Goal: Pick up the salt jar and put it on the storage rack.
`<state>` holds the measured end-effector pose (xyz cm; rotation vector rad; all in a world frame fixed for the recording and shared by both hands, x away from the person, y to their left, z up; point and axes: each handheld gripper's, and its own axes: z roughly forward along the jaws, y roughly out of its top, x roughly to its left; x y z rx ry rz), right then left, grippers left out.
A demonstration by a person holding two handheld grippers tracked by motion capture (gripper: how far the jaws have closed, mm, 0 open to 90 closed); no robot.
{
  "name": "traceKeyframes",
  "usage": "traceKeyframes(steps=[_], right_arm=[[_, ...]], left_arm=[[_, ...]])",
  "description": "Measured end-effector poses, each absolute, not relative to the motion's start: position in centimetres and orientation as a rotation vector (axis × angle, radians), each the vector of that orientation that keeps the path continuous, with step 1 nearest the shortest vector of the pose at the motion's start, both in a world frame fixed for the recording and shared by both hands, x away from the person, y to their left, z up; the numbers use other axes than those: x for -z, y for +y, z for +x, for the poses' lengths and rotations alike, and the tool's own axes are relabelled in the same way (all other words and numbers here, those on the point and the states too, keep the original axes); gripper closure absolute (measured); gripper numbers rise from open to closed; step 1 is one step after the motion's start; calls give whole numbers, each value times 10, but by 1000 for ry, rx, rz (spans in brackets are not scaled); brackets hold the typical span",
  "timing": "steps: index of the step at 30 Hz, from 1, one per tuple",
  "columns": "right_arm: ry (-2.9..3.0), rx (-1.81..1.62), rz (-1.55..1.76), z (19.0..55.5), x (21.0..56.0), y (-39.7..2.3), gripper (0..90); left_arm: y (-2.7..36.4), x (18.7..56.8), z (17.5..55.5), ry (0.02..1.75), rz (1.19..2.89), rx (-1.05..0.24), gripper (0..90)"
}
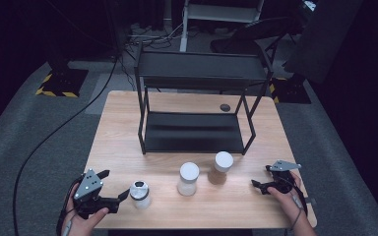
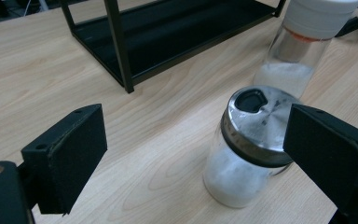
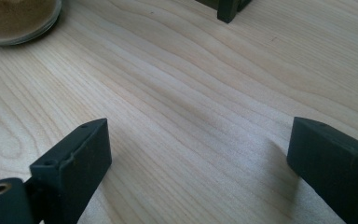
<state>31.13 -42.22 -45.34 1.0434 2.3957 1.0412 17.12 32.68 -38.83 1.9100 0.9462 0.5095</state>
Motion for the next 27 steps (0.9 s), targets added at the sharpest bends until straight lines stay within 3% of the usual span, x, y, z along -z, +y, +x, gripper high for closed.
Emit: traceKeyframes(steps=[18,27], right_arm=[[2396,-1041,1043,311,453,-422,61],[2396,-1041,1043,311,453,-422,61]], left_arm=[[295,374,174,869,1909,-465,51],[285,386,182,863,1905,-422,51]])
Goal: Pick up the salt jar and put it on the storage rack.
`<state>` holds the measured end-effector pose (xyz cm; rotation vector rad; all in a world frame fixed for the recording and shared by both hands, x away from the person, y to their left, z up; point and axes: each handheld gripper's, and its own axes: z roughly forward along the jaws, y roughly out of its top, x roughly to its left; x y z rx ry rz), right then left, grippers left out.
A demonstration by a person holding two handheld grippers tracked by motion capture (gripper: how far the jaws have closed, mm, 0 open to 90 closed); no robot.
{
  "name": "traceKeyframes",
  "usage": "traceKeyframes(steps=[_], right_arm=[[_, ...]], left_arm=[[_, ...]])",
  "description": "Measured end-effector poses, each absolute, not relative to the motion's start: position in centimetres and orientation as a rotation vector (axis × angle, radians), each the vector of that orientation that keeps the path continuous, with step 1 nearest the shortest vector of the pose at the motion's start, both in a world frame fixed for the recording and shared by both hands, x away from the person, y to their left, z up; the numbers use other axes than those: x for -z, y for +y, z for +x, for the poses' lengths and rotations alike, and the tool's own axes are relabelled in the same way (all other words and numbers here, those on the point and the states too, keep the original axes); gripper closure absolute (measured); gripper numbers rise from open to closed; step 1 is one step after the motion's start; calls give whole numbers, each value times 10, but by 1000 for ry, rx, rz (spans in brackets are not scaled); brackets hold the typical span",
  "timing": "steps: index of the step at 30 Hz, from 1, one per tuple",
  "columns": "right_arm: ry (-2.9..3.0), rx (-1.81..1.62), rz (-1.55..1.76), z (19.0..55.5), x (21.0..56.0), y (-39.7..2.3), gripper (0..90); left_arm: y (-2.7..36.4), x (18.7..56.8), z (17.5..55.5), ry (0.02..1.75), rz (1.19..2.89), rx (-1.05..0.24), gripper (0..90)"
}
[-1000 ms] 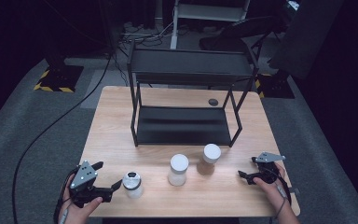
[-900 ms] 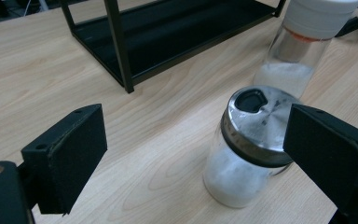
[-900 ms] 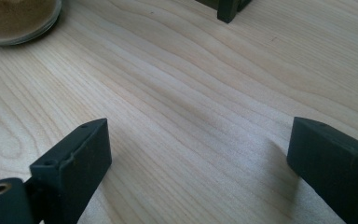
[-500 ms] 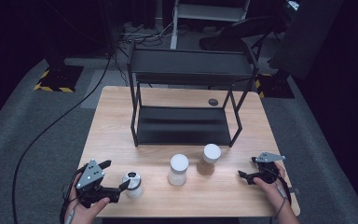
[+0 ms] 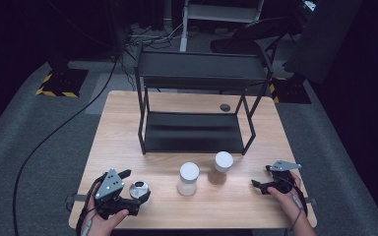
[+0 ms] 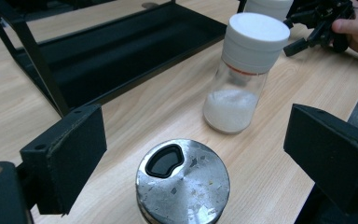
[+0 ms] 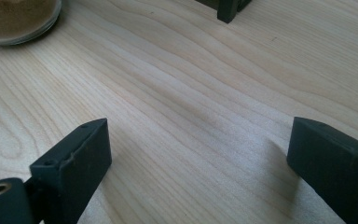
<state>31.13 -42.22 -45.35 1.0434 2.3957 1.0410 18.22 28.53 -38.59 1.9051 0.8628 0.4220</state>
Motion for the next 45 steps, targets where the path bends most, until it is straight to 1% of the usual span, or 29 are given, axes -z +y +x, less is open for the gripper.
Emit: traceKeyframes(steps=[26,29,42,45], right_arm=[[2395,-1041,1044,311,453,-422,61],[2395,-1042,1044,311,453,-422,61],[2395,-1042,1045,311,453,-422,61],[2395,-1042,1045,311,453,-422,61]], left_arm=[[277,427,192,918,1949,-407,77],[275,430,194,917,1969,-395,95],[271,446,197,951,1997,-389,117],[271,449,197,949,1999,-393,138]])
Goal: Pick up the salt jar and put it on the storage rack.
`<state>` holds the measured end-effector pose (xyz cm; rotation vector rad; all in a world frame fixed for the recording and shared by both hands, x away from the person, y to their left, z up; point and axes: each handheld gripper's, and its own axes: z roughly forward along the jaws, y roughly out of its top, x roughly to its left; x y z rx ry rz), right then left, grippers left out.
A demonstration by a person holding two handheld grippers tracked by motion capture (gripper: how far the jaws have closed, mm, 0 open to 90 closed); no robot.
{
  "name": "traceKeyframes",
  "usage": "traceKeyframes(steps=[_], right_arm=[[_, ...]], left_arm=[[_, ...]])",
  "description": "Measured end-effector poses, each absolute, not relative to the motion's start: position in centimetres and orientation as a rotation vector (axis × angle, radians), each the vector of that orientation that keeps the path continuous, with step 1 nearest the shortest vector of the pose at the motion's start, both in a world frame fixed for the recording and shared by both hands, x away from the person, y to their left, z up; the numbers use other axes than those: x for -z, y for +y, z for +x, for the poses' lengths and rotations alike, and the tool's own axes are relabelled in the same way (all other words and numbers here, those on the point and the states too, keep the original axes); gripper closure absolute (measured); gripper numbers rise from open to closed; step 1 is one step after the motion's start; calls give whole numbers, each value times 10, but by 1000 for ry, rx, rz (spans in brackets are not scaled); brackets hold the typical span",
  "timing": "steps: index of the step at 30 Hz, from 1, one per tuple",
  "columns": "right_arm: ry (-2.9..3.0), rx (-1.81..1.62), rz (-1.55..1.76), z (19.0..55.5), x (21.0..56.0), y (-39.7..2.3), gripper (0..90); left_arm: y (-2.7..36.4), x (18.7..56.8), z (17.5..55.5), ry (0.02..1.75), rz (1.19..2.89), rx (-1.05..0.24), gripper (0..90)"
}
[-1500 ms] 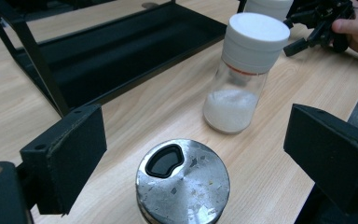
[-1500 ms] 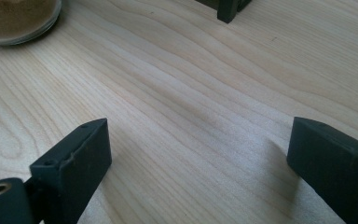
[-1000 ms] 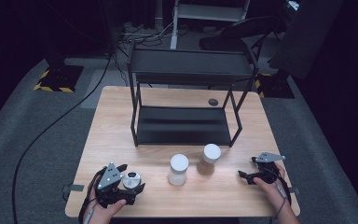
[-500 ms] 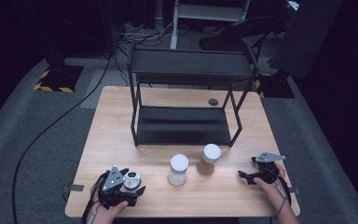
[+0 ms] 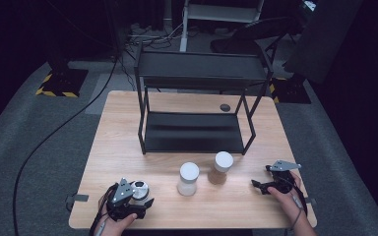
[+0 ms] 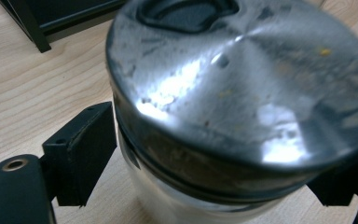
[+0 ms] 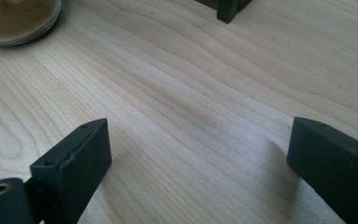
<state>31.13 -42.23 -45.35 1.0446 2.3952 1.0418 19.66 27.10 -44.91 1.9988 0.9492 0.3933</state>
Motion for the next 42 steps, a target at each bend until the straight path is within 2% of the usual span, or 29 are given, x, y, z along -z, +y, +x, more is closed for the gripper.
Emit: traceKeyframes(steps=[3,5,8,26,42], right_arm=[[2395,-1042,1045,311,453,-422,61],[2395,-1042,1045,311,453,-422,61],[2395,-1042,1045,311,453,-422,61],[2395,-1040,1044,311,453,-422,60],[2388,-1037,1054,311,453,-421,61]], left_arm=[[272,452,197,949,1996,-388,184],[274,453,197,933,1999,-381,260],[269,452,193,928,2017,-418,286],[272,428,195,916,2006,-450,297],[265,387,237,851,1993,-439,297]])
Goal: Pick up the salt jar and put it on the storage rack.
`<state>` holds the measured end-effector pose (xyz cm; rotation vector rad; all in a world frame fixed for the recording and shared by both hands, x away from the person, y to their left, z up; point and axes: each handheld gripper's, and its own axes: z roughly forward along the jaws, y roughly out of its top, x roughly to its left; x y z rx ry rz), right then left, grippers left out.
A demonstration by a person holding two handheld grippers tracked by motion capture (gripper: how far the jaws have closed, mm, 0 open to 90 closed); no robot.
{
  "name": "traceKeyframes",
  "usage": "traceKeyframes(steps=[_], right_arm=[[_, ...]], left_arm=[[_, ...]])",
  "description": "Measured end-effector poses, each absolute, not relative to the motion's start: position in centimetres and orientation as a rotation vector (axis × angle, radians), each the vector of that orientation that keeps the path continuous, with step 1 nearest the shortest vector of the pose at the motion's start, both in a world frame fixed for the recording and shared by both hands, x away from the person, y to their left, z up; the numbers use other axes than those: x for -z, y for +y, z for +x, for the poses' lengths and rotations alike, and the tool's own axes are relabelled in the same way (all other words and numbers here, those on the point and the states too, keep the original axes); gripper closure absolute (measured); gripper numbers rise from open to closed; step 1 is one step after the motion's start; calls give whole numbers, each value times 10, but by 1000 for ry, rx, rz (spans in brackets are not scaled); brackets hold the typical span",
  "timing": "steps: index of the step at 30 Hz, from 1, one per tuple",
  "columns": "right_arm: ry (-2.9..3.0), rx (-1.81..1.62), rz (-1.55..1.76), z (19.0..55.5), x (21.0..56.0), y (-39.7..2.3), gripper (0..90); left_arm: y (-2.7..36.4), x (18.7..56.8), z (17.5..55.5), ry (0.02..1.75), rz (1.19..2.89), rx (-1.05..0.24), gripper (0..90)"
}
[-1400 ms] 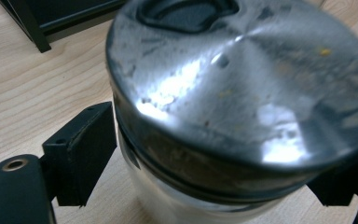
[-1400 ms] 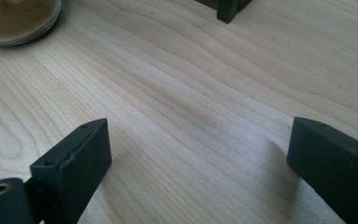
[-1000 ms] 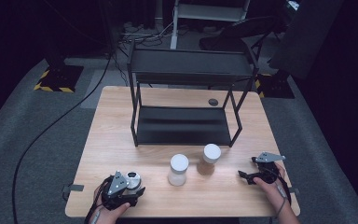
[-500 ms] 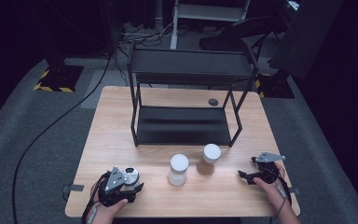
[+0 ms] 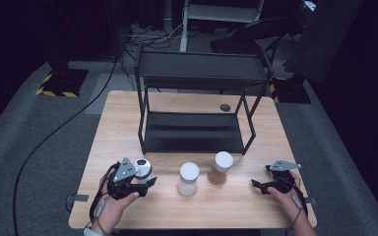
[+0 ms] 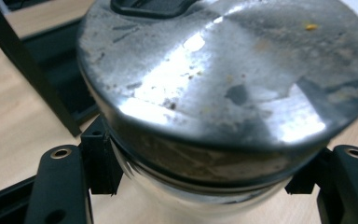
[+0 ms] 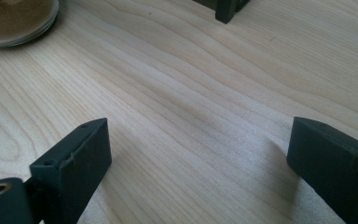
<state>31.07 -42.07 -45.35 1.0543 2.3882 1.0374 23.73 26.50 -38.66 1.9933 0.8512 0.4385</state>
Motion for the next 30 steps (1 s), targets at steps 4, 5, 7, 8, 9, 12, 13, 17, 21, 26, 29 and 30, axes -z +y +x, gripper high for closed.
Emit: traceKeyframes(steps=[4,5,7,8,9,12,13,17,21,26,29,30], right_arm=[[2386,-1036,1059,311,453,-420,61],[2385,-1036,1059,311,453,-420,61],[2385,-1036,1059,311,453,-420,61],[2385,-1036,1059,311,453,-420,61],[2385,-1036,1059,311,453,-420,60],[2385,-1036,1059,311,453,-420,61],[2385,-1036,1059,310,453,-420,61],[2382,-1035,1063,310,453,-420,61],[2378,-1033,1068,310,454,-419,61],[2376,-1033,1070,309,454,-418,61],[2373,-1032,1074,309,454,-418,61],[2372,-1031,1076,309,454,-418,61]], left_arm=[[261,377,250,835,1991,-435,297],[260,375,253,830,1993,-436,297],[258,371,259,821,1994,-436,297],[257,370,262,817,1990,-435,297],[256,369,264,814,1984,-437,297],[252,366,272,808,1977,-455,297],[251,365,274,808,1973,-456,297],[248,361,286,805,1962,-454,297],[242,360,295,800,1948,-474,297],[237,358,305,800,1936,-479,297],[232,356,312,792,1947,-483,297],[231,355,316,786,1949,-482,297]])
